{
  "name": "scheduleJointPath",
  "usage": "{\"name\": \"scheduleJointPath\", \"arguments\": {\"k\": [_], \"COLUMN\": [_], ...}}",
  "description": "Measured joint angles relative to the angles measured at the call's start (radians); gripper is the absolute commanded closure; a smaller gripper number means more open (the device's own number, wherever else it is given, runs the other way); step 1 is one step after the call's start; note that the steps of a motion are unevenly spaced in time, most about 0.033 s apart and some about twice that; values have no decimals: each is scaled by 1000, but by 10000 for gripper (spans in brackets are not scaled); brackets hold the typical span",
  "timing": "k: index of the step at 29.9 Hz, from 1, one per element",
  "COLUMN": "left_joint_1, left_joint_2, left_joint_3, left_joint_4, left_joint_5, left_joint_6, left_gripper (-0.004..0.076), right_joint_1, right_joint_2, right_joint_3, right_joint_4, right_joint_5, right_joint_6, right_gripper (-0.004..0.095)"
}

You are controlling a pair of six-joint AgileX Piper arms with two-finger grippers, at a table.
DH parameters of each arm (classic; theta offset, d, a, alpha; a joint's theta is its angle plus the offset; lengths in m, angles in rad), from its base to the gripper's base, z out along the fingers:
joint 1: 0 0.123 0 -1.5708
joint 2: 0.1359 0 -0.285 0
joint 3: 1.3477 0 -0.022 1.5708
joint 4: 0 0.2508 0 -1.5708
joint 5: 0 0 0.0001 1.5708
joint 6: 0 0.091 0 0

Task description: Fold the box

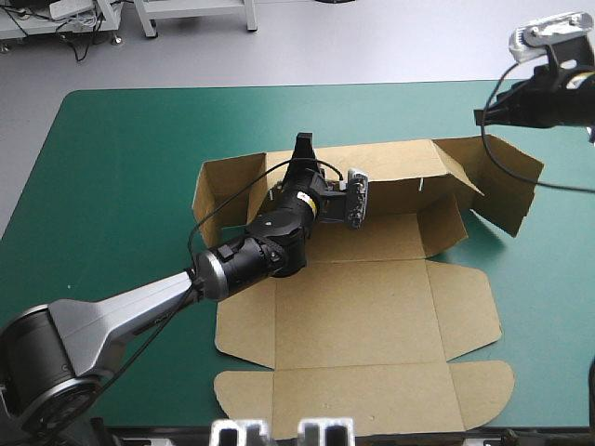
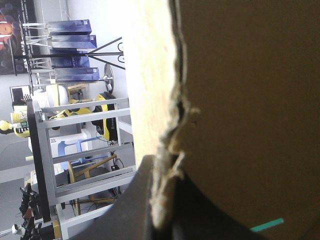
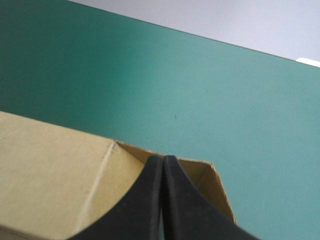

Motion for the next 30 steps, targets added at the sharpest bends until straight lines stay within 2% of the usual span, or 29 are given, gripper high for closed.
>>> {"name": "scheduleJointPath", "arguments": {"k": [8, 14, 23, 30], "left_joint_1": [-5, -8, -8, -9], "left_joint_2": [0, 0, 0, 0], "left_joint_3": [0, 0, 0, 0], "left_joint_4": [1, 2, 9, 12], "left_joint_5": [13, 18, 20, 27], "left_joint_6": [0, 0, -93, -133], "left_gripper": [734, 734, 734, 734], "right_joint_1": [0, 0, -3, -67], "right_joint_2": [393, 544, 531, 387], "right_joint_3": [-322, -366, -256, -81], "right_joint_4": [23, 42, 12, 46], "right_joint_5": [118, 122, 121, 117], "right_joint_6": [7, 4, -21, -72], "right_gripper": [931, 932, 932, 932]}}
